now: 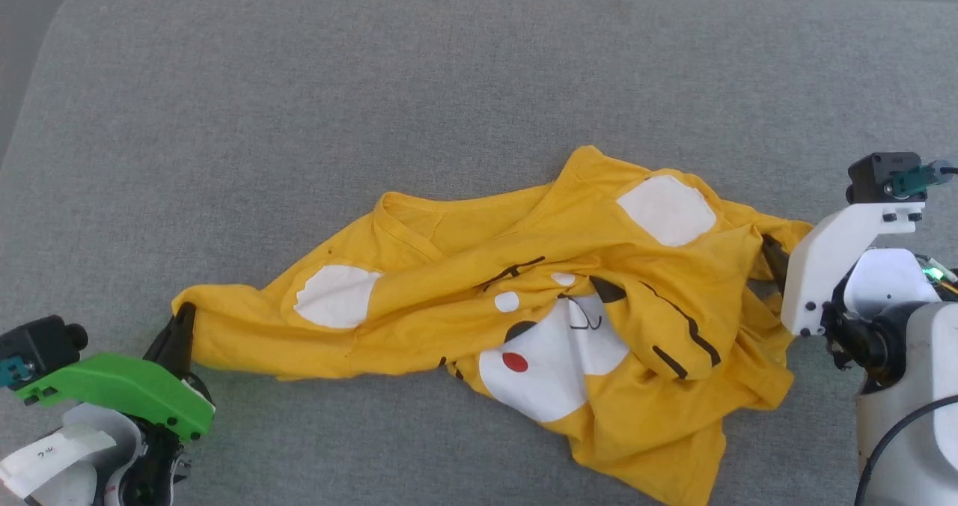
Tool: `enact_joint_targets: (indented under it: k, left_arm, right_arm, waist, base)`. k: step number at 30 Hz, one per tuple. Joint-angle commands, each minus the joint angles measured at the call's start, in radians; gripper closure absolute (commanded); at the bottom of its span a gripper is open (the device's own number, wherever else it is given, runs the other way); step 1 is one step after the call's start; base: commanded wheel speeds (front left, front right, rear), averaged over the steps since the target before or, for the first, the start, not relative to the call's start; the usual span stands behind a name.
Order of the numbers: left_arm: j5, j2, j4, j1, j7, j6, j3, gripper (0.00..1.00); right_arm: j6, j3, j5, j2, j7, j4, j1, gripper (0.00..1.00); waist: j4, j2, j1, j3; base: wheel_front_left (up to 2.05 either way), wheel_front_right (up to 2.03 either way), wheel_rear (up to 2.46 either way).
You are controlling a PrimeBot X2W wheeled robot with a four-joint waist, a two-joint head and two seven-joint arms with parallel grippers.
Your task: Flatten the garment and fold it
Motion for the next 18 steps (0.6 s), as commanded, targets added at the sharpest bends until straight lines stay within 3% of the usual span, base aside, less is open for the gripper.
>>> enact_joint_targets:
  k: [1,2,9,18]
  left_arm:
    - [-0.008,0.005,0.003,-0.022,0.001,-0.005,-0.002,1.0]
    - [-0.008,0.005,0.004,-0.023,0.002,-0.005,-0.003,1.0]
    - [-0.006,0.007,0.013,-0.034,-0.008,-0.005,-0.001,1.0]
    - [0.084,0.022,0.009,-0.14,-0.09,-0.02,-0.03,1.0]
  right_arm:
    - [-0.001,0.007,-0.001,0.004,0.001,0.034,0.005,0.67]
    - [-0.001,0.004,0.002,0.004,-0.007,0.036,0.002,1.0]
    - [-0.001,-0.01,-0.006,0.004,-0.083,0.007,-0.035,1.0]
    - [-0.001,-0.042,0.057,0.004,-0.299,-0.065,-0.085,1.0]
  waist:
    - [0.002,0.0,0.0,0.003]
    - [0.001,0.0,0.0,0.004]
    - [-0.011,0.0,0.0,-0.014]
    - [-0.045,0.0,0.0,-0.095]
  base:
    - [0.0,0.0,0.0]
    - [0.0,0.0,0.0]
    - [0.0,0.0,0.0]
    - [0.0,0.0,0.0]
